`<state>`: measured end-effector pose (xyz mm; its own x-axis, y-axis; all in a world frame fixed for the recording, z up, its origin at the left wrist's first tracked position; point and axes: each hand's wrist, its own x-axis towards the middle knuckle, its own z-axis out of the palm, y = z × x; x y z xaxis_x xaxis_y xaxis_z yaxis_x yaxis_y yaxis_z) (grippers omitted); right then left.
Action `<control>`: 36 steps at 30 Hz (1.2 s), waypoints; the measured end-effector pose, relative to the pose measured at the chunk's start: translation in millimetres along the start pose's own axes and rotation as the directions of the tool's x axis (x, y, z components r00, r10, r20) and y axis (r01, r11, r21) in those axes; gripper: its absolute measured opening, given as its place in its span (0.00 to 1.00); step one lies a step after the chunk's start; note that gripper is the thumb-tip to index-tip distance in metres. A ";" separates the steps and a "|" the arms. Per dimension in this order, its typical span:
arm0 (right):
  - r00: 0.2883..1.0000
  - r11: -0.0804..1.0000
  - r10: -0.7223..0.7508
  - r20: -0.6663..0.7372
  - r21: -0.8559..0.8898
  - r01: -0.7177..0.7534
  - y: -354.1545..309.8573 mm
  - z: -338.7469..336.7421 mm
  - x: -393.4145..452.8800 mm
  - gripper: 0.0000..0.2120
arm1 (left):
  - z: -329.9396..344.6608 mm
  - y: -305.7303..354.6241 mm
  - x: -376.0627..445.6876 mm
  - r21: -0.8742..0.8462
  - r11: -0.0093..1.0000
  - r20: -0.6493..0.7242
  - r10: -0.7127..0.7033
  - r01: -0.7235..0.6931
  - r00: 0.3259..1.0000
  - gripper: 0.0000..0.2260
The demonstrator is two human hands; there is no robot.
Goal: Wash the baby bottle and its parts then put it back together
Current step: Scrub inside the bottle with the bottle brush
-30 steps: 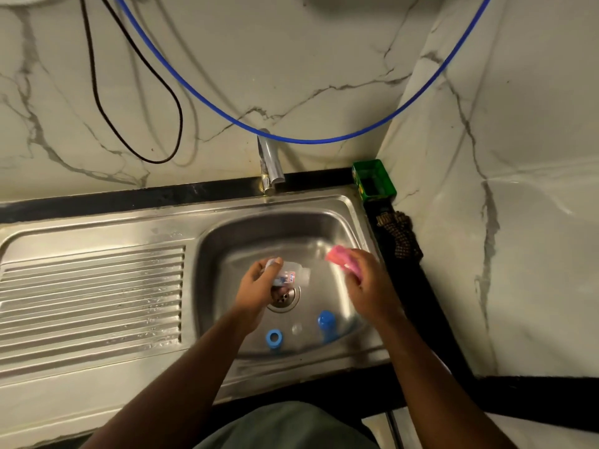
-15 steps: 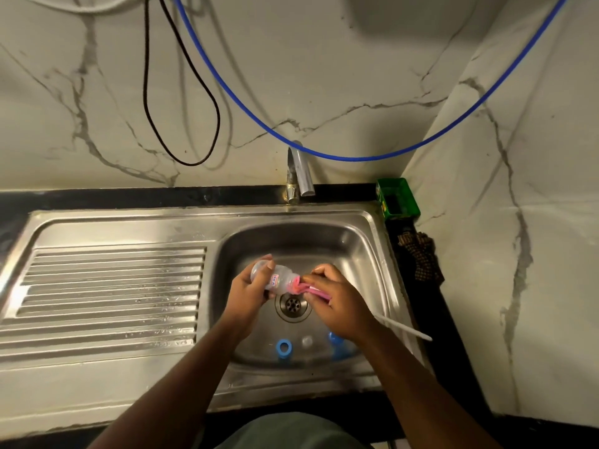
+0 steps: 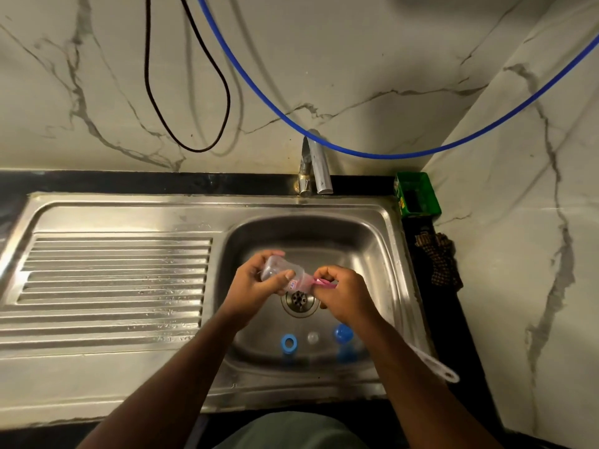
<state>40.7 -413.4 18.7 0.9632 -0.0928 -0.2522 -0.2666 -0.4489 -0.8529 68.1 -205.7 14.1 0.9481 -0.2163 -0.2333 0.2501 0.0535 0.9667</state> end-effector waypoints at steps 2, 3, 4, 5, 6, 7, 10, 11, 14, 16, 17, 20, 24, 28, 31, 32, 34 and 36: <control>0.998 0.999 0.008 -0.058 -0.047 -0.011 4.8 1.0 5.5 0.09 | -0.7 -2.4 0.0 0.006 1.000 0.027 -0.016 0.016 1.000 0.19; 0.997 1.000 0.010 -0.083 -0.025 -0.012 6.3 0.3 7.6 0.10 | 0.4 -2.4 0.9 0.003 1.000 0.021 -0.015 0.015 1.000 0.18; 0.998 1.000 -0.003 -0.069 -0.003 0.003 6.7 -1.3 8.8 0.11 | 1.8 -1.0 1.6 0.004 1.000 -0.004 -0.011 0.011 1.000 0.17; 0.999 0.999 -0.033 -0.017 0.026 0.033 7.2 -2.7 9.5 0.12 | 2.7 1.0 2.2 0.000 1.000 -0.047 -0.010 0.010 0.999 0.16; 0.996 0.995 -0.069 0.063 0.072 0.064 6.4 -5.2 8.8 0.13 | 2.7 3.1 3.2 -0.021 1.000 -0.098 -0.017 0.015 0.995 0.15; 0.984 0.989 -0.106 0.146 0.121 0.089 6.1 -8.8 8.0 0.17 | 1.6 4.7 4.3 -0.056 0.998 -0.143 -0.028 0.020 0.989 0.14; 0.964 0.987 -0.132 0.229 0.122 0.106 6.1 -18.2 8.9 0.24 | -4.3 4.5 6.6 -0.091 0.994 -0.180 -0.069 0.053 0.981 0.10; 0.977 0.992 -0.076 0.201 0.117 0.053 7.1 -19.8 9.9 0.23 | -5.5 3.3 6.5 -0.083 0.994 -0.171 -0.078 0.064 0.982 0.08; 0.995 0.996 0.026 0.091 0.080 -0.033 10.5 -19.3 9.7 0.14 | -4.4 2.8 5.6 -0.065 0.995 -0.150 -0.082 0.073 0.985 0.08; 0.996 0.997 -0.067 0.055 0.045 0.064 13.0 -16.9 7.5 0.12 | -2.8 3.4 5.2 -0.048 0.996 -0.158 -0.086 0.079 0.984 0.09; 0.990 0.990 -0.137 0.044 0.021 0.137 11.6 -16.3 6.5 0.11 | -2.1 3.4 4.9 -0.037 0.996 -0.163 -0.087 0.082 0.983 0.09; 0.961 0.961 -0.275 0.027 0.008 0.275 4.2 -16.8 4.8 0.10 | -0.4 2.4 4.1 -0.021 0.996 -0.158 -0.089 0.087 0.983 0.10; 0.972 0.972 -0.235 0.004 -0.001 0.235 -2.4 -18.9 5.7 0.09 | 1.9 9.3 -1.5 -0.030 0.998 -0.139 -0.050 0.047 0.989 0.11; 0.987 0.987 -0.159 0.009 -0.005 0.159 -7.0 -18.9 4.6 0.08 | 3.2 16.5 -9.4 -0.019 1.000 -0.112 0.018 -0.020 0.994 0.14; 0.983 0.982 -0.178 0.045 -0.048 0.180 -8.0 -17.1 3.2 0.08 | 3.8 16.4 -11.1 0.054 0.998 -0.090 0.045 -0.040 0.995 0.13; 0.982 0.983 -0.181 0.056 -0.030 0.183 -7.7 -16.7 2.6 0.09 | 2.8 17.2 -10.0 0.057 0.998 -0.092 0.044 -0.038 0.995 0.12; 0.973 0.976 -0.217 0.077 -0.005 0.218 -6.2 -16.5 1.2 0.09 | 1.2 20.2 -7.0 0.049 0.998 -0.095 0.040 -0.035 0.995 0.11; 0.956 0.959 -0.281 0.086 -0.013 0.283 -8.1 -15.6 -2.0 0.08 | 0.2 23.0 -4.8 0.029 0.999 -0.132 0.048 -0.045 0.990 0.10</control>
<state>41.5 -423.4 33.2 0.9927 0.1140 -0.0405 0.0178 -0.4684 -0.8834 69.2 -203.6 37.6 0.9766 -0.0831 -0.1983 0.2018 0.0352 0.9788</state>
